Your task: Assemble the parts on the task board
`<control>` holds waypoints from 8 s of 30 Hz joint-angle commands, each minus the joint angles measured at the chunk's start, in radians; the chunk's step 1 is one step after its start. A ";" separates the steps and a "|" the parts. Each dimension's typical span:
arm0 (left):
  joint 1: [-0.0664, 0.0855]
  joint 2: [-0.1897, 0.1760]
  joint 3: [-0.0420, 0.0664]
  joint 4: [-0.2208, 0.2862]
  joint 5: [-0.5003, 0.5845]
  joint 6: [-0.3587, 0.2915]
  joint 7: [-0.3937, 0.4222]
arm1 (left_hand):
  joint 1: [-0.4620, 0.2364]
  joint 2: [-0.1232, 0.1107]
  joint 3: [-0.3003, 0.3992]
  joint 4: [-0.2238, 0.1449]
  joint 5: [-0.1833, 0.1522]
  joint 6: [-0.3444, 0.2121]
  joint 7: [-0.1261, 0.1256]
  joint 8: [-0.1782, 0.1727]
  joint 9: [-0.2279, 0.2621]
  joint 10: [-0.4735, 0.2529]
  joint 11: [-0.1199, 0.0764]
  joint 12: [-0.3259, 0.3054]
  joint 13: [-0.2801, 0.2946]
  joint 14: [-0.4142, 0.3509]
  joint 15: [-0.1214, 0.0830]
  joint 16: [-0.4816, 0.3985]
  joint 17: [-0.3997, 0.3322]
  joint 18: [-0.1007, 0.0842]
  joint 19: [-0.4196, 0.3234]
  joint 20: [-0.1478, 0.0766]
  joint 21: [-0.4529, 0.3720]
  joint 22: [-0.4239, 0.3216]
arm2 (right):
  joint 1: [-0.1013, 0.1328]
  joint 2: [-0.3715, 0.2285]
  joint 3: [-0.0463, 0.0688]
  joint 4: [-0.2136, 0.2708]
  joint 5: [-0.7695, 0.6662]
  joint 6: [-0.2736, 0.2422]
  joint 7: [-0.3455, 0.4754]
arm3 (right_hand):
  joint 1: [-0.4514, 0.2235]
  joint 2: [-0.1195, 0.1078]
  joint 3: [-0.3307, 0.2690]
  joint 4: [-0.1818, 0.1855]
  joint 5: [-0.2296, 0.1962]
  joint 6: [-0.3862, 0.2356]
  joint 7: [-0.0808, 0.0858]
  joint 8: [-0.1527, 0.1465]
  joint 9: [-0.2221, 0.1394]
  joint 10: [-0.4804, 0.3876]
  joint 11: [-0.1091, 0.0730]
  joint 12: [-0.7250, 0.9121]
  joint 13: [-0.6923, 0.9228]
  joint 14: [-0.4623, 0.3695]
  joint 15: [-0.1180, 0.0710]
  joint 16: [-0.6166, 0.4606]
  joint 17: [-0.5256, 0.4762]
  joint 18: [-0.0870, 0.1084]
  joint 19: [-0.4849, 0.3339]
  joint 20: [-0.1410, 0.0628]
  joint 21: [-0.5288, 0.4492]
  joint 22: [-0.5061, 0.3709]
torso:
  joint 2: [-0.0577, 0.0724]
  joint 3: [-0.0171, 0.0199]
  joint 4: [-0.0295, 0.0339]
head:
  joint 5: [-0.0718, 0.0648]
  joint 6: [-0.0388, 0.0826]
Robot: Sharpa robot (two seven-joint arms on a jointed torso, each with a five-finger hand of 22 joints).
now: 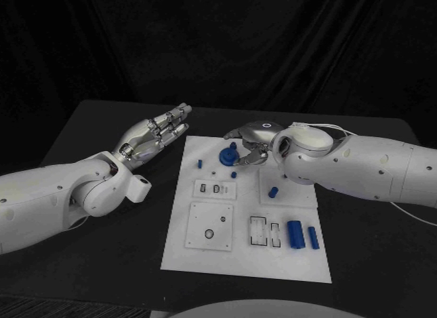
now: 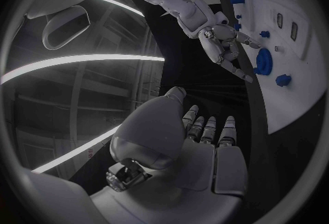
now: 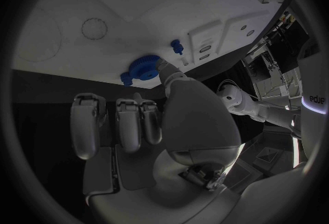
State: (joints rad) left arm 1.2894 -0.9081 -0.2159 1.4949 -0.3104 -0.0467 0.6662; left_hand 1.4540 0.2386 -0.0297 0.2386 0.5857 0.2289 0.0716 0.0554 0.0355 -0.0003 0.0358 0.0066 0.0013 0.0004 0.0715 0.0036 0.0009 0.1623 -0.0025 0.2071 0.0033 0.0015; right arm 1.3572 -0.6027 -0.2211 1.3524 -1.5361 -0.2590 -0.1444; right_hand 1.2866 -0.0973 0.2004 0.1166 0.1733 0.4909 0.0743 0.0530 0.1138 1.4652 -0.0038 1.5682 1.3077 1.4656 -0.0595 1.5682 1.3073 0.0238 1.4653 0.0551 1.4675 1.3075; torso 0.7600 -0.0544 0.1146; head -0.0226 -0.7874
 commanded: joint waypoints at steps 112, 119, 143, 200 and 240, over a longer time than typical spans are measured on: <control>-0.052 0.000 0.001 -0.021 0.000 0.043 -0.002 | 0.005 0.006 0.017 -0.007 0.001 0.009 0.005 0.006 0.000 0.000 0.010 -0.007 -0.001 0.000 0.021 -0.004 -0.001 0.018 0.002 0.013 -0.003 -0.002 | -0.073 -0.335 -0.026 0.038 0.105 -0.092 0.053 | 0.093 0.025 -0.084 0.041 0.059 0.373 0.016 0.086 0.068 0.106 0.003 0.003 0.263 0.105 0.000 0.003 0.263 0.006 0.045 -0.003 -0.013 0.225 | -0.048 -0.0047 -0.0266 | -0.018 -0.014; -0.052 0.001 0.001 -0.021 0.000 0.047 -0.006 | 0.005 0.006 0.017 -0.007 0.001 0.009 0.005 0.006 0.000 0.000 0.010 -0.007 -0.001 0.000 0.021 -0.004 -0.001 0.018 0.002 0.013 -0.003 -0.002 | -0.076 -0.331 -0.026 0.035 0.105 -0.093 0.051 | 0.094 0.026 -0.085 0.040 0.051 0.385 0.016 0.095 0.077 0.106 0.003 0.003 0.263 0.105 -0.001 0.003 0.263 0.006 0.045 -0.003 -0.013 0.225 | -0.048 -0.0046 -0.0267 | -0.016 -0.017; -0.055 0.002 0.001 -0.021 0.000 0.057 -0.013 | 0.004 0.007 0.020 -0.008 0.000 0.010 0.008 0.006 0.000 0.000 0.013 -0.007 -0.001 0.000 0.022 -0.004 -0.001 0.018 0.002 0.015 -0.003 -0.002 | -0.081 -0.324 -0.026 0.033 0.105 -0.192 0.077 | 0.113 0.084 -0.059 0.015 0.204 0.468 -0.003 0.220 0.179 0.106 -0.014 0.003 0.263 0.105 -0.014 0.003 0.263 0.005 0.046 -0.015 -0.011 0.225 | -0.048 -0.0047 -0.0266 | -0.006 -0.032; -0.056 0.020 0.001 -0.034 0.000 0.068 -0.028 | 0.002 0.007 0.023 -0.008 -0.001 0.011 0.012 0.006 0.000 0.000 0.020 -0.007 -0.001 0.000 0.021 -0.004 -0.001 0.018 0.002 0.017 -0.003 -0.002 | -0.146 -0.078 -0.016 0.163 0.154 -0.117 0.053 | 0.091 0.049 -0.041 0.001 0.284 0.453 0.015 0.234 0.209 0.106 0.012 0.003 0.263 0.105 0.004 0.003 0.263 0.007 0.043 -0.003 -0.021 0.222 | -0.048 -0.0053 -0.0268 | 0.033 -0.052; -0.057 0.023 0.001 -0.039 0.000 0.069 -0.033 | 0.001 0.008 0.026 -0.009 0.000 0.012 0.014 0.006 0.000 0.000 0.022 -0.007 -0.001 0.000 0.020 -0.004 -0.001 0.018 0.002 0.017 -0.003 -0.002 | -0.151 -0.069 -0.016 0.155 0.106 -0.120 0.060 | 0.089 -0.043 -0.095 0.067 -0.097 0.171 0.001 0.039 0.087 0.106 -0.009 0.003 0.263 0.105 -0.011 0.003 0.263 0.010 0.037 -0.012 -0.035 0.219 | -0.049 -0.0053 -0.0268 | 0.033 -0.062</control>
State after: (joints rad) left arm 1.2342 -0.8866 -0.2162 1.4548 -0.3113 0.0139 0.6219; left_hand 1.4540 0.2386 -0.0104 0.2303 0.5857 0.2395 0.0824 0.0590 0.0346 0.0016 0.0520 0.0066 0.0011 0.0004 0.0859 0.0036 0.0015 0.1624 0.0011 0.2179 0.0033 0.0011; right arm 1.2099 -0.6692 -0.2366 1.5062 -1.4151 -0.3564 -0.0880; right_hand 1.3752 -0.1345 0.1073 0.1723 0.0830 0.6704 0.0761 0.0959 0.2055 1.4670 -0.0056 1.5682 1.3073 1.4680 -0.0635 1.5682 1.3073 0.0238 1.4651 0.0484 1.4366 1.3075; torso 0.7112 -0.0596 0.0871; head 0.0095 -0.8475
